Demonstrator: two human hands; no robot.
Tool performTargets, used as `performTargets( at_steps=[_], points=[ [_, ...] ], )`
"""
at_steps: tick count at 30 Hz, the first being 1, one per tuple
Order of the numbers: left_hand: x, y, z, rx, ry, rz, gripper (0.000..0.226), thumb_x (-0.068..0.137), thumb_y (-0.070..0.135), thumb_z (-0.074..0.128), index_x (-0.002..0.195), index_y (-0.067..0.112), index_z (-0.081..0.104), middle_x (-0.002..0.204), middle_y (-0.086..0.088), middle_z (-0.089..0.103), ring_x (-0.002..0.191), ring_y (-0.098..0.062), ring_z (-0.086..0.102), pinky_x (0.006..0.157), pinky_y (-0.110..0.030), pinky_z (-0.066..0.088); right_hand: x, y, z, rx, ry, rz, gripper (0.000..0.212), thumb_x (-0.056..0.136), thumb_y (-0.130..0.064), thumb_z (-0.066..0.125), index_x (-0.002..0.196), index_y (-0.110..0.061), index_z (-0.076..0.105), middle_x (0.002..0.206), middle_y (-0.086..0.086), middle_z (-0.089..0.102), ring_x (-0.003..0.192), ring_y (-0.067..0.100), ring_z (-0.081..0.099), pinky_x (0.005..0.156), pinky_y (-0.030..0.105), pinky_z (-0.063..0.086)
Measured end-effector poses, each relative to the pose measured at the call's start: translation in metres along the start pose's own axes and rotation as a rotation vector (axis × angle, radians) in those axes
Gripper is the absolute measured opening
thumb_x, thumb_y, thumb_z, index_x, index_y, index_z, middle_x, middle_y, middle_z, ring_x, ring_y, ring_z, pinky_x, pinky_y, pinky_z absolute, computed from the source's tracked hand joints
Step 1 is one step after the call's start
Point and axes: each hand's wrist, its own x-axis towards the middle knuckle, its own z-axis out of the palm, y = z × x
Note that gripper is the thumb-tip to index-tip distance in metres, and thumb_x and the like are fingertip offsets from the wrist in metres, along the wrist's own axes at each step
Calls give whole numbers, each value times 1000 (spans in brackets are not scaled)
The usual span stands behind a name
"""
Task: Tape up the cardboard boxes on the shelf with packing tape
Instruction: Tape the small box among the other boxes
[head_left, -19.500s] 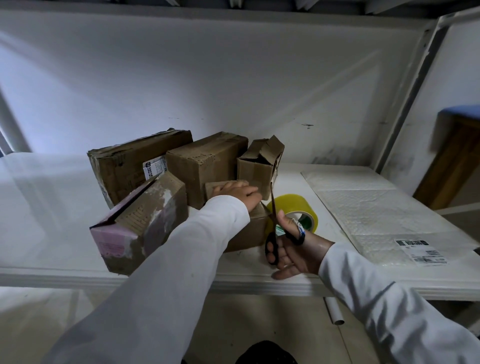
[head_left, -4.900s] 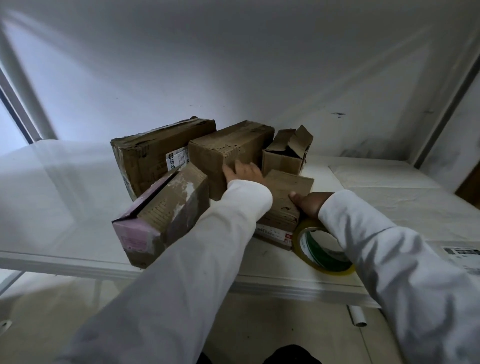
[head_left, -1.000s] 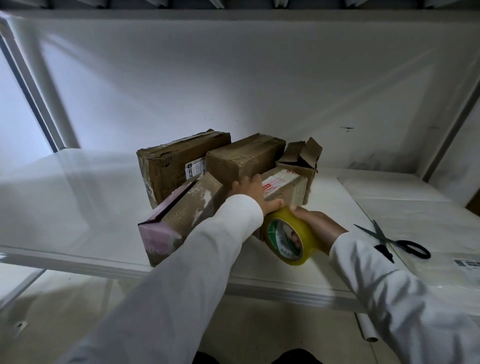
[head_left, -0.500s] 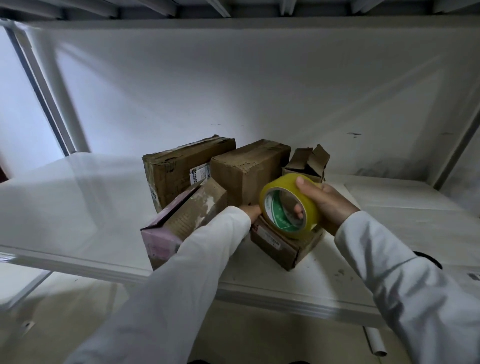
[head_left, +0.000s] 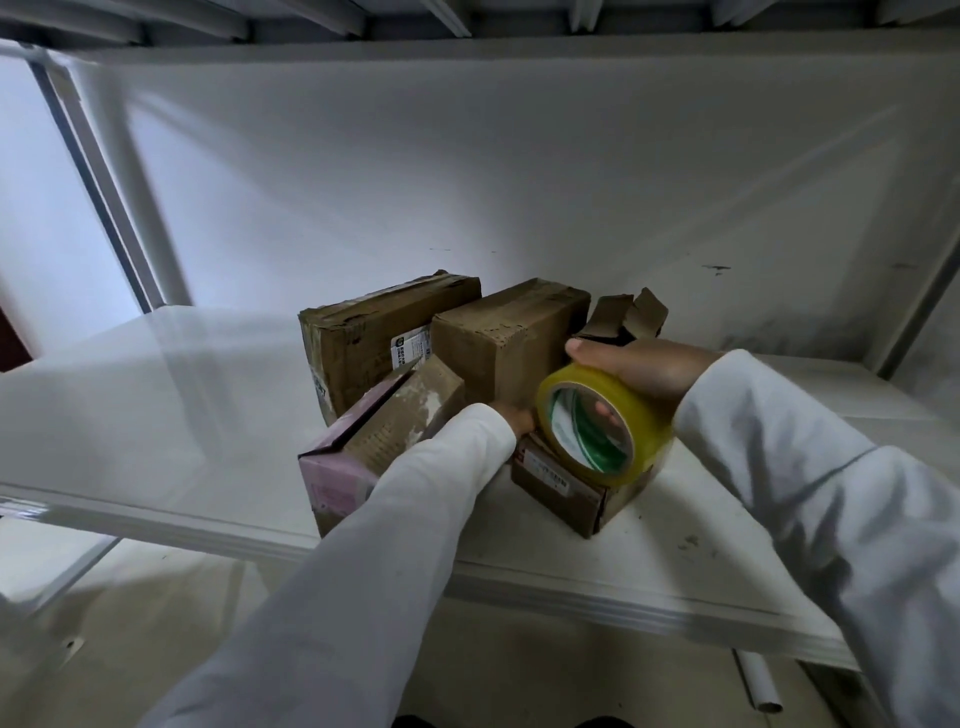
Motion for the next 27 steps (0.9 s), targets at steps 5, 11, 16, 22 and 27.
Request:
performTargets(
  at_steps=[5, 11, 16, 22, 27],
  points=[
    [7, -5, -3, 77, -1, -6, 80, 84, 69, 45, 140, 12, 42, 136, -12, 52, 120, -32, 51, 107, -42, 39, -14, 24, -20, -95, -86, 155, 46, 84, -58, 53, 86, -13, 64, 57, 2, 65, 66, 22, 61, 69, 32, 50],
    [-1, -1, -7, 162, -25, -12, 77, 87, 67, 41, 138, 9, 44, 131, -14, 55, 119, -31, 52, 109, -42, 36, -14, 56, -13, -46, -93, 266, 47, 79, -55, 62, 93, -11, 65, 69, 8, 64, 69, 22, 61, 76, 33, 52],
    [-18, 9, -7, 332, -10, -26, 69, 96, 60, 28, 141, 9, 41, 139, -13, 48, 128, -31, 43, 111, -39, 28, -18, 66, -12, 82, -94, 299, 43, 85, -50, 59, 85, -7, 64, 51, 5, 61, 41, 14, 56, 45, 20, 46],
    [-43, 22, 15, 750, 155, 226, 47, 97, 30, 48, 140, 16, 34, 130, -10, 52, 114, -30, 54, 95, -41, 43, -15, 72, -5, 14, -136, 313, 50, 82, -55, 59, 101, -8, 60, 64, 8, 65, 63, 21, 63, 70, 32, 53],
    [-50, 24, 27, 692, 138, 234, 73, 95, 54, 42, 150, 18, 9, 143, -15, 40, 125, -36, 46, 98, -45, 41, -17, 77, 4, 32, -157, 279, 42, 89, -50, 52, 108, -13, 49, 80, 7, 59, 76, 20, 58, 78, 31, 48]
  ],
)
